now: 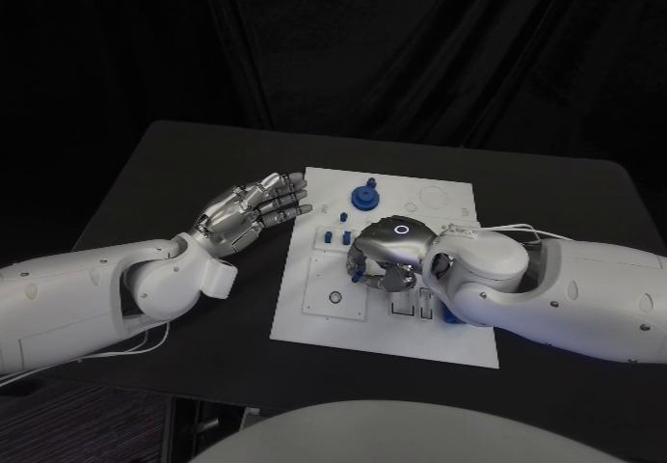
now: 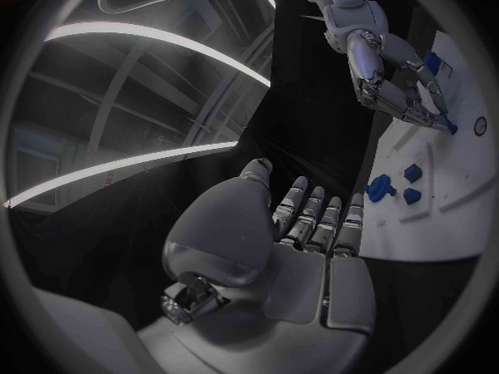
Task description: Assemble the parts on the task board
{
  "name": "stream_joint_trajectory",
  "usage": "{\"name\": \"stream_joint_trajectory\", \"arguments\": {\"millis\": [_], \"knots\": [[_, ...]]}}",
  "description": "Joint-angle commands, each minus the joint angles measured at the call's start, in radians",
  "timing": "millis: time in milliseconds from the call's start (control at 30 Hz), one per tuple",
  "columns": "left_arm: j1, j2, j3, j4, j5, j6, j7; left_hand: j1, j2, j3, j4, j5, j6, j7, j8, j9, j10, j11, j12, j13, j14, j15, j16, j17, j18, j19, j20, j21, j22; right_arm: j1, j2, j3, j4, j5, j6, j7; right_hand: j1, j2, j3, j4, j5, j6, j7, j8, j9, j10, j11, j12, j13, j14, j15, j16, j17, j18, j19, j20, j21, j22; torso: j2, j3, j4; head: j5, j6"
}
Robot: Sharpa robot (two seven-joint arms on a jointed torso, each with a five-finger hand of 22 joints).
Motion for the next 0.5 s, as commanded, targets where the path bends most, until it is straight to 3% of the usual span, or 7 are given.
{"name": "stream_joint_trajectory", "arguments": {"millis": [33, 500], "knots": [[-0.002, 0.001, 0.001, 0.001, 0.001, 0.017, 0.004, 0.007, 0.002, 0.001, -0.005, 0.004, 0.004, 0.073, 0.006, 0.001, 0.000, 0.006, 0.005, 0.001, -0.004, 0.004, 0.006, 0.001, 0.017, -0.001, 0.000, 0.003, 0.000, -0.003, -0.001, 0.000, -0.002, -0.008, 0.022, -0.016, -0.003, 0.000, -0.001, -0.005, -0.004, 0.005, 0.002, 0.005, 0.002, 0.009, 0.001, -0.003, 0.002, 0.004, -0.001, -0.002, -0.001, -0.006, 0.004, -0.002, -0.003, 0.061, 0.000, 0.0001, -0.0007, 0.002, 0.000], [-0.003, 0.001, 0.001, 0.000, 0.003, 0.019, 0.000, 0.007, 0.003, 0.002, -0.006, 0.004, 0.007, 0.074, 0.007, 0.001, -0.001, 0.006, 0.005, 0.001, -0.004, 0.005, 0.007, 0.001, 0.016, 0.001, 0.000, 0.004, 0.002, -0.004, -0.001, 0.000, -0.005, -0.008, 0.036, -0.017, 0.000, 0.000, 0.000, -0.009, -0.003, 0.003, 0.003, 0.004, 0.004, 0.009, 0.001, -0.004, 0.002, 0.000, -0.001, -0.007, -0.006, -0.005, 0.001, -0.003, -0.012, 0.059, 0.000, 0.0000, -0.0003, 0.000, 0.000]]}}
